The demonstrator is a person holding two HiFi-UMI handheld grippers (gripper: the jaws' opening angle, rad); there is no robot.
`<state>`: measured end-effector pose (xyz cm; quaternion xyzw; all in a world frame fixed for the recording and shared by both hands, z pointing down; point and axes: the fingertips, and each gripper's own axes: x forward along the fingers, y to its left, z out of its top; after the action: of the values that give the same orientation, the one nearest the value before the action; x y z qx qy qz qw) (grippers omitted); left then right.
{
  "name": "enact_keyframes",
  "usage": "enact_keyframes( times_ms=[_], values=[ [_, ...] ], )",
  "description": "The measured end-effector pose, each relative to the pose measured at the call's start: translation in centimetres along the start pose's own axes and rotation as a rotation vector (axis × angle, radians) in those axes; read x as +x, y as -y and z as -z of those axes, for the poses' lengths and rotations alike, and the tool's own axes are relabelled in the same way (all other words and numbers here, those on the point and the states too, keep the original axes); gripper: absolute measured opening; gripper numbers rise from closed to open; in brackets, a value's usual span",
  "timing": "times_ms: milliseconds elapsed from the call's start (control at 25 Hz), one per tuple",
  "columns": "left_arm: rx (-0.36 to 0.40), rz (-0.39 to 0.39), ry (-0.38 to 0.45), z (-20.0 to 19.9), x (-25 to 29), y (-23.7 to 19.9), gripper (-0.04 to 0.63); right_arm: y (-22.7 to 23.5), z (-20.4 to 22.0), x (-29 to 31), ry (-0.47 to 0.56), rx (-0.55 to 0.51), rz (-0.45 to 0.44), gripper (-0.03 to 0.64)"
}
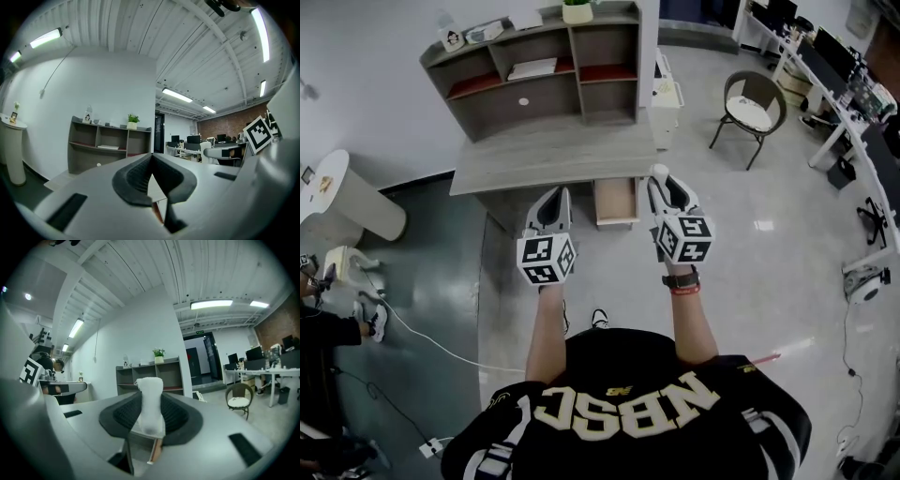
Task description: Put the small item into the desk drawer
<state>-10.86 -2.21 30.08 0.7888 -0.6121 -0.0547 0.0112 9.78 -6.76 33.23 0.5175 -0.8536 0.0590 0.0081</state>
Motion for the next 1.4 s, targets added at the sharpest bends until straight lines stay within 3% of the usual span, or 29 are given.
enact_keyframes(
  times_ms=[320, 520, 840, 1400],
  values=[
    [-0.020, 0.054, -0.029, 2.1, 4.3, -4.6, 0.012, -1.8, 1.5, 5.6, -0.024, -0.007, 0.014, 0.137],
    [-0.071, 0.097, -0.081, 4.8, 6.8, -4.6, 0.012, -1.3, 4.1, 7.2, -0.084, -0.001, 0.033, 0.132],
    [-0.073, 0.135, -0.173, 10.3, 12.5, -3.8, 0.012, 1.5, 8.0, 12.0, -0.180, -0.038, 0.017, 0.124],
    [-0.143, 0.118, -0.315, 18.4, 16.2, -3.6, 0.012, 3.3, 16.8, 16.9, -0.374, -0.012, -0.089, 0.123]
  ],
)
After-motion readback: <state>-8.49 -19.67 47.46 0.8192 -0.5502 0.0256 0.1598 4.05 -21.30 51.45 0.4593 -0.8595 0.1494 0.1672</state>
